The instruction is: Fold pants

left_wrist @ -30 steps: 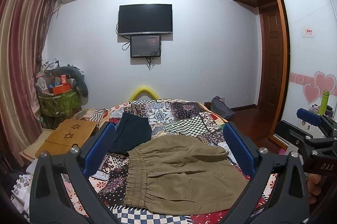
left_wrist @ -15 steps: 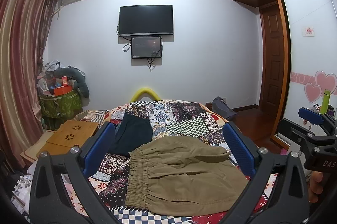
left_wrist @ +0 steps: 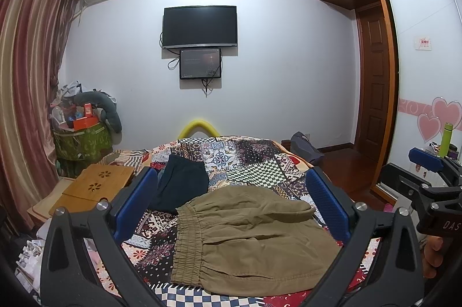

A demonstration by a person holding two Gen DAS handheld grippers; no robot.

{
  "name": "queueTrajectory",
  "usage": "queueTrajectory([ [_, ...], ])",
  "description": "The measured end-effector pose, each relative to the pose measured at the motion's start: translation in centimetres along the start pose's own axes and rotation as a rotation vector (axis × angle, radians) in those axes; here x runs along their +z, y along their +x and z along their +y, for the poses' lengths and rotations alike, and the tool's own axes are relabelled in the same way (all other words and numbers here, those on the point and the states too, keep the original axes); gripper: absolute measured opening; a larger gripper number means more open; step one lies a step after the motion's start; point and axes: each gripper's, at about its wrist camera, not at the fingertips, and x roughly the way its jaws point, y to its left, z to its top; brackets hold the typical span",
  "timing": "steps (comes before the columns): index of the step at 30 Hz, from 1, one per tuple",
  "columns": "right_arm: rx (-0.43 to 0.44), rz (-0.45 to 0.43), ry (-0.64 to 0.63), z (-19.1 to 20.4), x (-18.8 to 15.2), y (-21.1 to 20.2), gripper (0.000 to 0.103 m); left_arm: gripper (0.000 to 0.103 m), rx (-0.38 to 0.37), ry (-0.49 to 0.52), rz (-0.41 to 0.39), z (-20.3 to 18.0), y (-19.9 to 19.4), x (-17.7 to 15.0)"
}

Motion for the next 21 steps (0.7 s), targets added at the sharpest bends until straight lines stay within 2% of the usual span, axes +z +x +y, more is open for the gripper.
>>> queueTrajectory([
  [21, 0.002, 0.021, 0.003, 0.0, -0.5, 1.2, 0.103, 0.103, 0.0, -0.003, 0.021, 0.3, 1.4, -0.3],
])
